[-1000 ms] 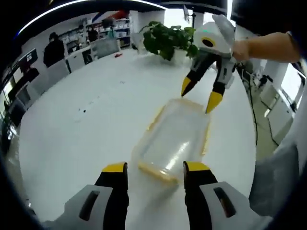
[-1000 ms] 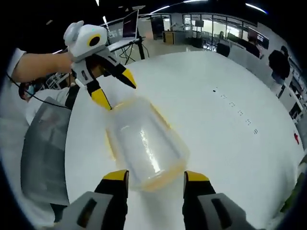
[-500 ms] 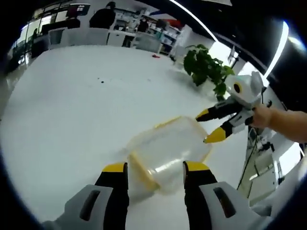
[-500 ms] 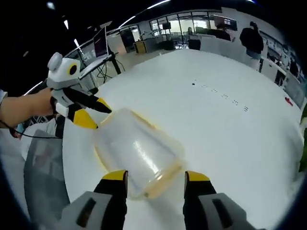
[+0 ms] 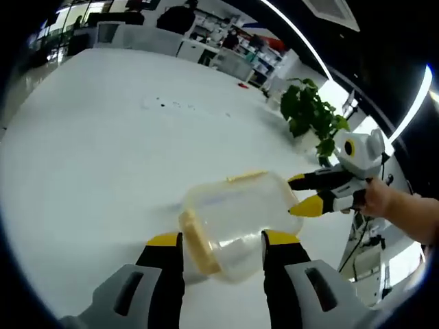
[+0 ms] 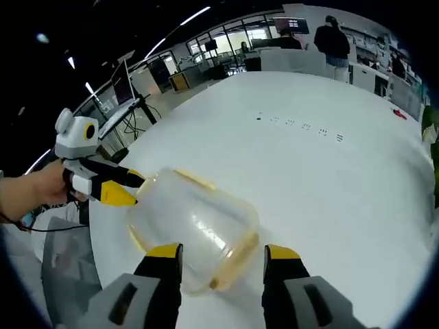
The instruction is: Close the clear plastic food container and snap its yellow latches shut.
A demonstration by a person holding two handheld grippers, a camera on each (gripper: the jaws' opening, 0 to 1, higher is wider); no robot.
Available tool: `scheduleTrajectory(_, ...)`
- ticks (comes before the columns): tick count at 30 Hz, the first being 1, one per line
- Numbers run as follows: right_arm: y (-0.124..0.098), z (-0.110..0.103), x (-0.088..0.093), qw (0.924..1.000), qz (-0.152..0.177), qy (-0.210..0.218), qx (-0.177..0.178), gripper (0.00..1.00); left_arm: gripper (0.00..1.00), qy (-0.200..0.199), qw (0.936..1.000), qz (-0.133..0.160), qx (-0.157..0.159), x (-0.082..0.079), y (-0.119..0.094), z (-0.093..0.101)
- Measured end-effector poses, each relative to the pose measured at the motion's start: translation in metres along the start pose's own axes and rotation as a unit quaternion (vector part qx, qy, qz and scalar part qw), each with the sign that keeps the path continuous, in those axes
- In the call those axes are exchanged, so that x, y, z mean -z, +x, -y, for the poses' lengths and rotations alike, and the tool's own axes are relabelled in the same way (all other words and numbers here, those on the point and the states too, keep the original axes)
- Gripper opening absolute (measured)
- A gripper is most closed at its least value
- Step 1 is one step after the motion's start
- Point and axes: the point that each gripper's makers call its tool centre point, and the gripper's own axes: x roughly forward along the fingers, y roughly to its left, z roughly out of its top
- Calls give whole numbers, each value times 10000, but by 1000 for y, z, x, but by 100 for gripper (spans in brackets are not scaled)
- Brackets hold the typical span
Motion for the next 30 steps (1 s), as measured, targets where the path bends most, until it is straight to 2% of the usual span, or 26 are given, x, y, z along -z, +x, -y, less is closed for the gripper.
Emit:
scheduleTrajectory(11, 4, -6, 3, 9974, 166, 670, -196, 42, 42, -226, 9997, 52, 39, 1, 1, 0)
scheduleTrajectory(15, 4, -6, 3, 9973, 177, 685, -187, 42, 41, -301, 9995, 57, 13, 2, 2, -1)
scheduleTrajectory(22, 4, -7, 4, 9966, 175, 778, -217, 41, 33, -149, 9998, 42, -114, 3, 2, -6)
scheduleTrajectory(23, 5, -7, 5, 9961, 165, 838, -238, 41, 31, -63, 9998, 49, -197, 4, 2, -10)
scheduleTrajectory(24, 5, -11, 6, 9947, 128, 944, -387, 40, 31, -74, 9998, 84, -152, 2, 3, -9)
scheduleTrajectory(30, 3, -8, 5, 9960, 282, 830, -183, 40, 31, -109, 9996, 145, -194, 0, 5, -11)
